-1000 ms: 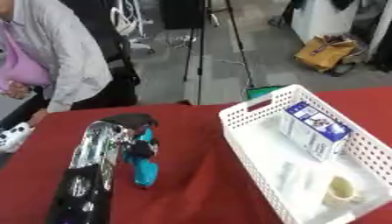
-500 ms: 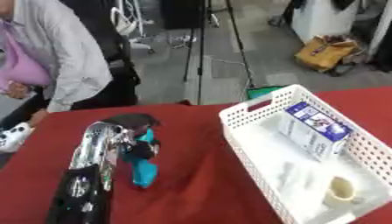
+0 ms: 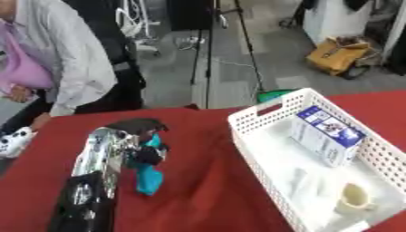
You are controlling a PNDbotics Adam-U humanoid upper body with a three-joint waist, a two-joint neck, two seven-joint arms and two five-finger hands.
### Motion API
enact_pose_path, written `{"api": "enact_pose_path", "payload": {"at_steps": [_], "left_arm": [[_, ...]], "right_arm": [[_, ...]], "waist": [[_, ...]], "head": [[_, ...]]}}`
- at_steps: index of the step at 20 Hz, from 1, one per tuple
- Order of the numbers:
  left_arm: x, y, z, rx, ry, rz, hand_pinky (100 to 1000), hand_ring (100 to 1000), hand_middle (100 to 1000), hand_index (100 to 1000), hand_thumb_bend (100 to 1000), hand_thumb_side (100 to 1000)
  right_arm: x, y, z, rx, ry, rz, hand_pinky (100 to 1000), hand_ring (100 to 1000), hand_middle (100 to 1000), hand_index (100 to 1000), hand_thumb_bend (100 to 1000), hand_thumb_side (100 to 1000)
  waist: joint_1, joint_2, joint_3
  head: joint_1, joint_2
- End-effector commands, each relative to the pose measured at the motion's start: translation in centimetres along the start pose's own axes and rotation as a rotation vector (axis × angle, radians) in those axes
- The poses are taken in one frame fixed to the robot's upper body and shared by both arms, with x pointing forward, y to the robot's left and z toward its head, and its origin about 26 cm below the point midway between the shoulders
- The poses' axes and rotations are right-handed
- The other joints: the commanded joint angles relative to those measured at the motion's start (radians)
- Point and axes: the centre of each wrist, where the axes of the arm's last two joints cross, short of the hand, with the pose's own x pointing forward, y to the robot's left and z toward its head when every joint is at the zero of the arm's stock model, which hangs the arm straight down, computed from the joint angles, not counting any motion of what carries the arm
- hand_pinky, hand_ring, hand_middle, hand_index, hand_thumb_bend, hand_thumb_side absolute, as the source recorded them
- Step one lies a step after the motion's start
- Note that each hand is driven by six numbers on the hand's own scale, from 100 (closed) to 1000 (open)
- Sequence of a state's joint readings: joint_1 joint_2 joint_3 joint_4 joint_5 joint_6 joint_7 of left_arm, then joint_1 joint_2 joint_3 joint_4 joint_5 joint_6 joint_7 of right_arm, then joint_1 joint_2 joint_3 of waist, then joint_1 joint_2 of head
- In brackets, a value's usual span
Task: Pick up objects on the table and place them in the box.
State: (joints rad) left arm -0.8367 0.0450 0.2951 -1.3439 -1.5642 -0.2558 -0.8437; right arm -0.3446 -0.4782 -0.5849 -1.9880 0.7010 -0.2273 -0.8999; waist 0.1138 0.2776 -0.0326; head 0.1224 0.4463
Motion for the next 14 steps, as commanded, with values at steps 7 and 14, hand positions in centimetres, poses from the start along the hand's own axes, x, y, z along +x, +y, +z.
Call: {"api": "enact_pose_path", "payload": {"at_steps": [7, 14], "left_arm": [[-0.78, -0.91, -0.15, -0.095, -0.040, -0.068, 519, 820, 958, 860, 100, 567], [-1.05, -0.62, 0.64, -0.074, -0.038, -0.111, 568, 835, 957, 872, 100, 491]], "right_arm": [[0.10, -0.05, -1.14, -0.035, -0.029, -0.021, 703, 541, 407, 405, 100, 479], [0.03, -0.13, -1.17, -0.037, -0.027, -0.020, 703, 541, 407, 403, 100, 474]], "waist": [[-0.020, -0.015, 0.004], [-0.023, -0.015, 0.002]], "head": [[-0.001, -0.011], [-0.004, -0.013]]}}
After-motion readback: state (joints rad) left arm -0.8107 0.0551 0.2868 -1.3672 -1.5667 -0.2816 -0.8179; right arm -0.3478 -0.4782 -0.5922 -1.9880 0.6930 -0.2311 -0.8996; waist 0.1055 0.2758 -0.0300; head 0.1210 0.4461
